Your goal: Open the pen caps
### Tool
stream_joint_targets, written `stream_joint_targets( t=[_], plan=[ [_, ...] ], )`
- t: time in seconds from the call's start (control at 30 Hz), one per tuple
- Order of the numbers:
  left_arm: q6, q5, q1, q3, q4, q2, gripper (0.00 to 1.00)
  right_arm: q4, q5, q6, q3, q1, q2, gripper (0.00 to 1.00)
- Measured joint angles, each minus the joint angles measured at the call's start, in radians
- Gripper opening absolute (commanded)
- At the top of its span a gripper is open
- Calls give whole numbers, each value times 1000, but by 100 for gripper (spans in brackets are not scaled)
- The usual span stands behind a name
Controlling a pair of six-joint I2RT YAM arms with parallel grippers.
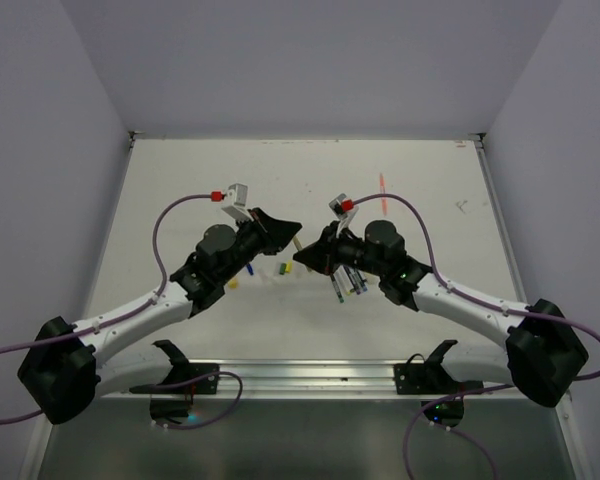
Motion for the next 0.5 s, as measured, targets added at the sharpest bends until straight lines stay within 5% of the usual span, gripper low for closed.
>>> stream_joint_targets(
  t=[0.5],
  plan=[
    [-29,-352,-101,82,-132,34,0,-98,208,-79,49,71,8,0]
  ],
)
